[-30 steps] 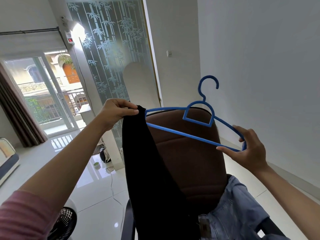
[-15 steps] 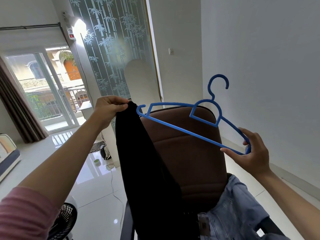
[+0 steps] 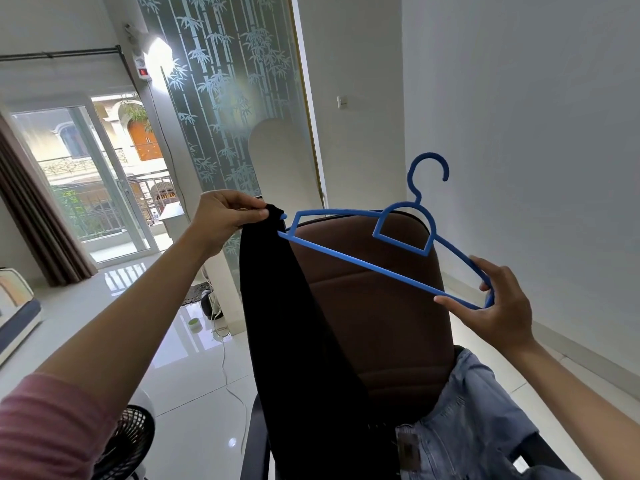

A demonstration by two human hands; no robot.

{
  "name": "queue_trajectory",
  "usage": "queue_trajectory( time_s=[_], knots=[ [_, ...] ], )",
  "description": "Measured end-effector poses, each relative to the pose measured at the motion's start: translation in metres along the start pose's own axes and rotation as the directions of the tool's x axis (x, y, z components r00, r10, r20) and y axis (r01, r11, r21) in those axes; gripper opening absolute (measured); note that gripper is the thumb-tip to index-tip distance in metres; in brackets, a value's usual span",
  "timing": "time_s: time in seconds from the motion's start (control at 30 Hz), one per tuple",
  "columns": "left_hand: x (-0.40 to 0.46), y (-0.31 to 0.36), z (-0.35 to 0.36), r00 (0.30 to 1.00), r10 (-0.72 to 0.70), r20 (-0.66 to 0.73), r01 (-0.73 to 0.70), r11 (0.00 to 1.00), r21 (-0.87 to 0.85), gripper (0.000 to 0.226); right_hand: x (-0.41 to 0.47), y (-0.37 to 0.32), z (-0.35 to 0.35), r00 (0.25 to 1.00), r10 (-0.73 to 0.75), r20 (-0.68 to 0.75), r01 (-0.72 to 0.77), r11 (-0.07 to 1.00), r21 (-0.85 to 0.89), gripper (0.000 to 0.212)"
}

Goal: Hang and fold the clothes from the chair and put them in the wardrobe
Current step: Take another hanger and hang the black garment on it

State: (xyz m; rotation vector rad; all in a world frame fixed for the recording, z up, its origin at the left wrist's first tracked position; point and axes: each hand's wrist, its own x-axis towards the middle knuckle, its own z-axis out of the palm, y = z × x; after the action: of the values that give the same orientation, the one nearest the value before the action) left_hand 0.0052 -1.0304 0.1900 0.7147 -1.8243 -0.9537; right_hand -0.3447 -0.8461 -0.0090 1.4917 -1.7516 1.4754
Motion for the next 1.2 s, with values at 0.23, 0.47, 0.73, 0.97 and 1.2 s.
queue_trajectory(
  time_s=[0.23,0.47,0.73,0.97,1.2],
  knots=[
    [-0.004,0.002,0.001,0.998,0.023,0.065,-0.027,0.998,0.055,0.034,0.0,0.003,-0.005,1.0,-0.018,0.016,0.018,1.0,0.0,0.092],
    [-0.006,0.008,-0.002,0.981,-0.067,0.182,0.046,0.992,0.121,0.026,-0.007,0.002,-0.005,1.0,-0.004,0.01,0.005,1.0,-0.019,0.091],
    [-0.016,0.008,0.006,0.969,-0.104,0.223,0.075,0.988,0.134,0.021,-0.004,-0.003,-0.002,0.999,-0.038,0.017,0.038,0.999,0.004,0.091],
    [-0.018,0.017,0.014,0.991,0.01,0.132,-0.021,0.996,0.087,0.032,-0.001,-0.006,-0.004,0.998,-0.057,0.008,0.057,0.998,0.0,0.091],
    [-0.022,0.016,0.019,0.997,-0.079,0.011,0.08,0.986,-0.146,0.027,0.015,-0.009,-0.011,0.988,-0.152,-0.022,0.152,0.988,-0.015,0.085]
  ],
)
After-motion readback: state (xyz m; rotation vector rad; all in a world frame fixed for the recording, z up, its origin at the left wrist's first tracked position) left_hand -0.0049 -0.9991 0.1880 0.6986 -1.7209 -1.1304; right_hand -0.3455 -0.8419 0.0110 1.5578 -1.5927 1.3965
